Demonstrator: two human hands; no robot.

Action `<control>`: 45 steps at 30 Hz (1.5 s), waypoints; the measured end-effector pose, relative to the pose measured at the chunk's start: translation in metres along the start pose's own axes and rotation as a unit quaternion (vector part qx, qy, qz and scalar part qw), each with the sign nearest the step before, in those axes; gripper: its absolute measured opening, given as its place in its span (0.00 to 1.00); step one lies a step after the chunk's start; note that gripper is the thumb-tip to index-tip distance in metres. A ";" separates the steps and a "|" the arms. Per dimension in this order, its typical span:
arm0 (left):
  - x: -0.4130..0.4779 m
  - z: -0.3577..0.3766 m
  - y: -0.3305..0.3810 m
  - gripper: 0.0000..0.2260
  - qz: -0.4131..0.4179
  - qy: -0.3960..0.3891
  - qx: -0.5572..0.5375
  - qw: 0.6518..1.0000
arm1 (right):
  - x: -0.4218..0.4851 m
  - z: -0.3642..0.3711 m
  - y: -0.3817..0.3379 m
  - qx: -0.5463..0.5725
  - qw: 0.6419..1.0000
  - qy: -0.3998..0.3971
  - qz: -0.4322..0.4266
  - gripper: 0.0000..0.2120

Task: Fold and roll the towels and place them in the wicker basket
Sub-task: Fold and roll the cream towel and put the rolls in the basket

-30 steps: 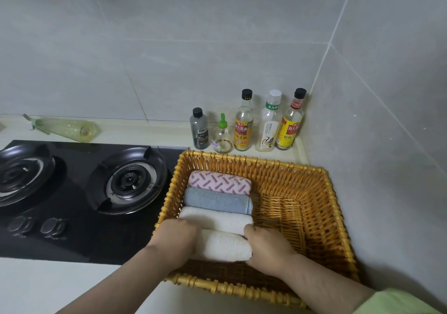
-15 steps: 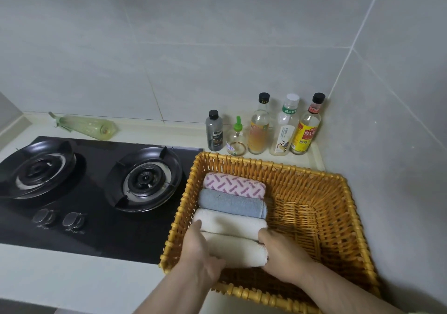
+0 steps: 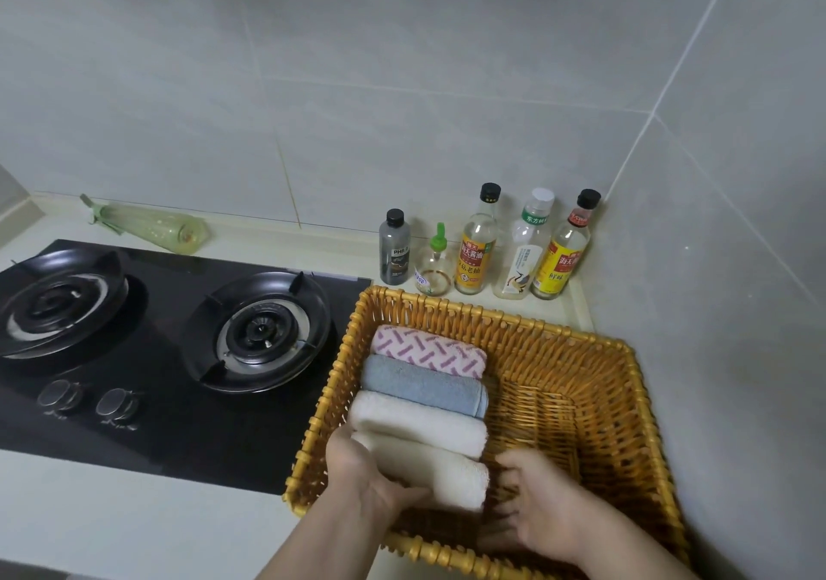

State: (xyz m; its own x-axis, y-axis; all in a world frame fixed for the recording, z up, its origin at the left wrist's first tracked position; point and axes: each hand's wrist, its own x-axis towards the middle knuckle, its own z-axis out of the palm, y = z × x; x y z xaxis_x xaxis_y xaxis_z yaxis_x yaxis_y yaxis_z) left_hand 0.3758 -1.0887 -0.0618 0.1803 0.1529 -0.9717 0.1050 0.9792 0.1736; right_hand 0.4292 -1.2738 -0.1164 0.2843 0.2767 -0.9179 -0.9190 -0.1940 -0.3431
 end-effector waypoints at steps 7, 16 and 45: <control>0.013 0.000 0.001 0.33 -0.011 -0.011 0.036 0.999 | 0.005 0.019 -0.007 0.107 0.992 -0.016 -0.065 0.23; 0.021 0.002 -0.004 0.27 0.006 -0.024 0.018 1.000 | 0.016 0.031 0.013 -0.412 0.834 0.097 -0.353 0.61; 0.043 0.021 -0.021 0.50 0.152 0.109 0.230 0.955 | 0.036 0.018 0.013 -0.490 0.800 0.106 -0.328 0.45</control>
State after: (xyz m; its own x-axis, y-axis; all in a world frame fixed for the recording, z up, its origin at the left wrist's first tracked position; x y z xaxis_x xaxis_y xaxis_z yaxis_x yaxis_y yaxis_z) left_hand 0.4019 -1.1060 -0.1038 0.0678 0.4946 -0.8664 0.5075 0.7306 0.4568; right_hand 0.4227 -1.2494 -0.1506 0.7532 0.4759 -0.4541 0.0736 -0.7470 -0.6607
